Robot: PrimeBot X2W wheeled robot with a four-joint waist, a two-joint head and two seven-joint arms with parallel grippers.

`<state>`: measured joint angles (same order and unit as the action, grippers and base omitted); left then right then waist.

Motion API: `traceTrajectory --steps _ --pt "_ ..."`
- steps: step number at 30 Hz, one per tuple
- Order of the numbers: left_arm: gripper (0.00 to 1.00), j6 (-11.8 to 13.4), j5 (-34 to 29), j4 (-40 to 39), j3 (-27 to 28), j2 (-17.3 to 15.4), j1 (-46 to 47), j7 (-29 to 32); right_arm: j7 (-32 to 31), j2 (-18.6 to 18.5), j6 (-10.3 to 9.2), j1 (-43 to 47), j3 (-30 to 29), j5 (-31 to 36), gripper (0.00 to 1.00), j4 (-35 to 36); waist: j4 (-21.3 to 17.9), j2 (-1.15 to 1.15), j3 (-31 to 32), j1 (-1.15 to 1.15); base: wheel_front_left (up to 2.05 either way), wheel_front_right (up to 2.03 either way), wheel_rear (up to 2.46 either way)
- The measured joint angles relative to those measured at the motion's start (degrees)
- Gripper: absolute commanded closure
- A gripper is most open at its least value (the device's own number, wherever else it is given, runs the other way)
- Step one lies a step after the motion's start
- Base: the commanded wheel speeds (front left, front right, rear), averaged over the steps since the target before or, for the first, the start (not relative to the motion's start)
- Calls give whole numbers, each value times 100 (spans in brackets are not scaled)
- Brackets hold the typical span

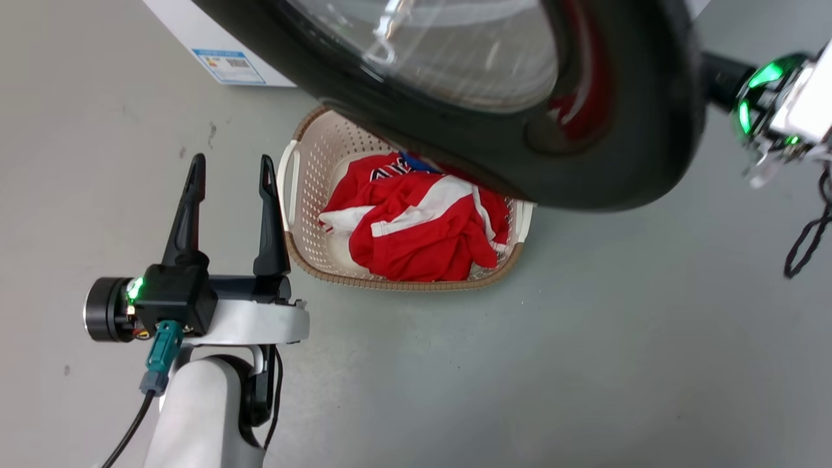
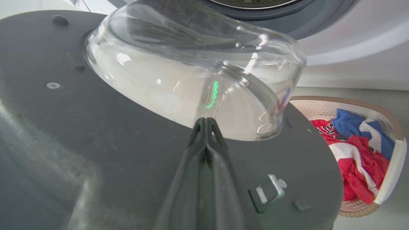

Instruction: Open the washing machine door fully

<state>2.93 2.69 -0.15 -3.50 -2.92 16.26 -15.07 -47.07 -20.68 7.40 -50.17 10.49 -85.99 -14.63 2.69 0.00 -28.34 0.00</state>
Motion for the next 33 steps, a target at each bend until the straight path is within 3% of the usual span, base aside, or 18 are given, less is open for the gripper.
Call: traceTrajectory --steps 17,33 --pt "0 -24 -58 58 29 0 -445 0 -298 281 1 1449 436 -175 100 635 -52 0 738 0 0 0 0" --pt "0 -24 -59 127 -47 0 -874 0 -347 834 0 2354 959 -319 100 871 10 0 1367 -1 0 0 0"
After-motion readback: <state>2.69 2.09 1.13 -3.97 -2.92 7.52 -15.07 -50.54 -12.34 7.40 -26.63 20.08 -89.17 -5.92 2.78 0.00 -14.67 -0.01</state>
